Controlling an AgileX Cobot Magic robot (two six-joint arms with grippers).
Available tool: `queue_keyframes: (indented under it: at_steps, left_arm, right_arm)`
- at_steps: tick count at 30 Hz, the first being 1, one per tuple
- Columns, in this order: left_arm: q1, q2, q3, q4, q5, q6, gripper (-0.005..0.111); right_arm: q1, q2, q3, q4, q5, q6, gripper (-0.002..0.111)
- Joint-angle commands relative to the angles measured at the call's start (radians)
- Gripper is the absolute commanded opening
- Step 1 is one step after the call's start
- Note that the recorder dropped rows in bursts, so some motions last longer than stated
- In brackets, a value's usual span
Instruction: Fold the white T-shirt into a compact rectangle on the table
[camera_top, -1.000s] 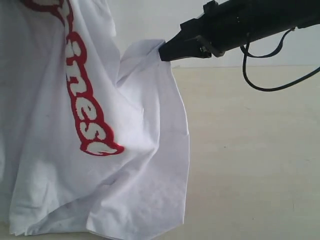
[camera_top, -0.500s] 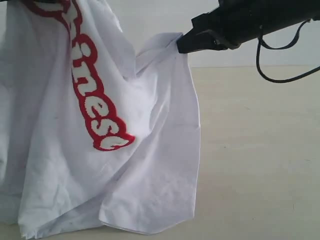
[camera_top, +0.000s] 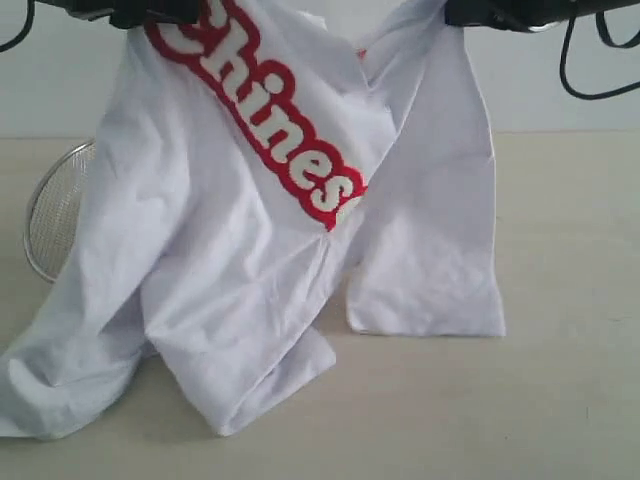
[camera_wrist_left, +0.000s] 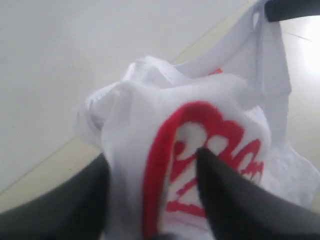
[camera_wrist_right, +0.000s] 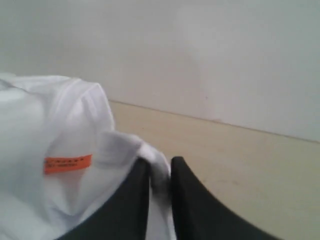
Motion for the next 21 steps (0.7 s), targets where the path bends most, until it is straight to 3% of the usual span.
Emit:
queue_keyframes:
  at_steps: [1, 2, 3, 5, 8, 11, 15, 20, 21]
  left_arm:
    - [-0.010, 0.000, -0.022, -0.017, -0.081, -0.103, 0.093]
    - [-0.010, -0.002, -0.022, -0.005, -0.079, -0.103, 0.098]
    - [-0.010, -0.006, -0.022, 0.008, -0.077, -0.103, 0.099]
    - [-0.010, -0.012, -0.022, 0.018, -0.073, -0.105, 0.099]
    - [-0.010, -0.031, -0.022, 0.018, -0.070, -0.105, 0.094]
    - [-0.010, -0.060, -0.022, 0.018, -0.047, -0.105, 0.082]
    - [-0.010, -0.103, -0.022, 0.018, 0.030, -0.105, 0.052]
    - [-0.010, -0.151, -0.022, 0.018, 0.131, -0.105, 0.004]
    - [-0.010, -0.161, -0.022, 0.018, 0.143, -0.110, 0.005]
  right_arm:
    - [-0.003, -0.003, -0.028, -0.006, -0.022, -0.007, 0.055]
    - [-0.003, -0.003, -0.028, -0.016, -0.029, 0.020, 0.071]
    - [-0.003, -0.003, -0.028, -0.034, -0.034, 0.042, 0.079]
    - [-0.003, -0.003, -0.028, -0.097, -0.037, 0.105, 0.078]
    - [-0.003, -0.003, -0.028, -0.235, 0.013, 0.239, 0.060]
    - [-0.003, -0.003, -0.011, -0.300, 0.105, 0.287, 0.034]
    - [0.000, -0.003, 0.086, -0.289, 0.120, 0.307, 0.000]
    - [0.003, -0.003, 0.222, -0.272, 0.097, 0.327, 0.000]
    - [0.011, -0.003, 0.248, -0.268, 0.091, 0.327, 0.000]
